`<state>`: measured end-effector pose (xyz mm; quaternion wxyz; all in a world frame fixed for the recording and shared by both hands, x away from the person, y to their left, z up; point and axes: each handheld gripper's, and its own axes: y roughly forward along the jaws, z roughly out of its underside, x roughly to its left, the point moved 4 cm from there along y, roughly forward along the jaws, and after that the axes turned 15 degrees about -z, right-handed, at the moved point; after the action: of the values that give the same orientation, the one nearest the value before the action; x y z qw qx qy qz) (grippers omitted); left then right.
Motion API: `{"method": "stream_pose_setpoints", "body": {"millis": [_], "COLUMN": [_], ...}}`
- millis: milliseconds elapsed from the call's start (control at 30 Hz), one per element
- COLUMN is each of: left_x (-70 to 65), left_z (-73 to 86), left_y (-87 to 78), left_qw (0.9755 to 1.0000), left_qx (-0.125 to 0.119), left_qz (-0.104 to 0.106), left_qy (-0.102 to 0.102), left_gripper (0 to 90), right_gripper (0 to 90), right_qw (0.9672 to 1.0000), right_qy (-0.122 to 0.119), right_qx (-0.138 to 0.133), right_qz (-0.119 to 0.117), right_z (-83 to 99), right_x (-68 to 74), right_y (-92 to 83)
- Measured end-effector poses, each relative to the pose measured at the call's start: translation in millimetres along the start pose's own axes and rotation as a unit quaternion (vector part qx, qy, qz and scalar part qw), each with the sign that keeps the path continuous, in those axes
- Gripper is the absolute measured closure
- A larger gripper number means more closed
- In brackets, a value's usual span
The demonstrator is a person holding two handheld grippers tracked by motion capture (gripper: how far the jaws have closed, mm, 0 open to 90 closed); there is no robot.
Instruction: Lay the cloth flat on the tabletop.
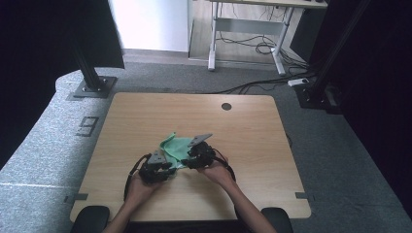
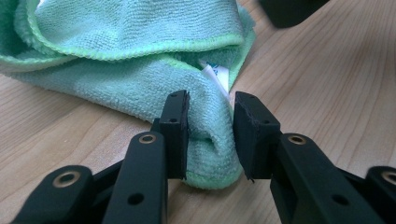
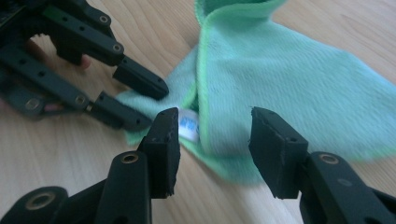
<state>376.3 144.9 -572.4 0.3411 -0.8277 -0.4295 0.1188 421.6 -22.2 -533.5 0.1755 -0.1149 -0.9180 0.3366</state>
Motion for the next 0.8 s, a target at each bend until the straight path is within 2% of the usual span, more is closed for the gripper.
{"method": "stream_pose_setpoints", "body": {"millis": [100, 167, 200, 233, 267, 367, 400, 533, 567, 600, 633, 700, 767, 800], "left_x": [0.0, 0.2, 0.2, 0.2, 0.2, 0.7, 0.7, 1.3, 1.2, 1.2, 1.8, 2.6, 3.9, 3.9], "left_z": [0.0, 0.1, 0.1, 0.1, 0.1, 0.0, 0.0, 0.0, 0.0, 0.0, 0.1, 0.1, 0.2, 0.2], "left_y": [0.1, 0.0, 0.0, 0.0, 0.0, 0.1, 0.1, 0.0, 0.2, 0.2, 0.1, 0.0, 0.1, 0.1], "left_qw": [1.0000, 1.0000, 1.0000, 1.0000, 1.0000, 1.0000, 1.0000, 1.0000, 1.0000, 1.0000, 1.0000, 0.9999, 0.9998, 0.9998], "left_qx": [0.000, 0.001, 0.001, 0.000, 0.000, 0.001, 0.001, 0.001, 0.000, 0.000, 0.002, 0.003, 0.003, 0.003], "left_qz": [0.000, 0.000, 0.000, 0.000, 0.000, 0.002, 0.002, 0.002, 0.003, 0.003, 0.004, 0.007, 0.012, 0.012], "left_qy": [0.000, 0.001, 0.001, 0.000, 0.000, -0.002, -0.002, -0.003, -0.008, -0.008, -0.005, -0.009, -0.014, -0.014], "left_gripper": [65.7, 65.7, 65.8, 65.8, 65.9, 66.2, 66.4, 67.0, 67.2, 67.4, 67.4, 67.4, 67.4, 67.4], "right_gripper": [53.1, 56.6, 56.6, 64.7, 69.2, 82.6, 82.6, 85.2, 85.4, 85.4, 85.4, 85.4, 85.4, 85.4], "right_qw": [0.9998, 0.9991, 0.9991, 0.9981, 0.9977, 0.9980, 0.9980, 0.9977, 0.9978, 0.9978, 0.9979, 0.9977, 0.9974, 0.9974], "right_qy": [-0.002, -0.008, -0.008, -0.016, -0.018, -0.011, -0.011, -0.013, -0.013, -0.013, -0.009, -0.007, -0.001, -0.001], "right_qx": [0.020, 0.041, 0.041, 0.055, 0.057, 0.054, 0.054, 0.051, 0.039, 0.039, 0.026, 0.021, 0.006, 0.006], "right_qz": [-0.001, 0.010, 0.010, 0.023, 0.032, 0.032, 0.032, 0.044, 0.052, 0.052, 0.059, 0.064, 0.072, 0.072], "right_z": [-1.1, 2.1, 2.1, 6.4, 7.9, 7.7, 7.7, 3.0, -2.6, -2.6, -9.0, -12.4, -22.4, -22.4], "right_x": [-3.7, -7.3, -7.3, -10.0, -11.0, -11.7, -11.7, -10.8, -12.9, -12.9, -16.9, -19.5, -28.3, -28.3], "right_y": [14.1, 23.5, 23.5, 30.6, 32.3, 29.8, 29.8, 20.3, 11.0, 11.0, 0.2, -5.4, -23.0, -23.0]}}
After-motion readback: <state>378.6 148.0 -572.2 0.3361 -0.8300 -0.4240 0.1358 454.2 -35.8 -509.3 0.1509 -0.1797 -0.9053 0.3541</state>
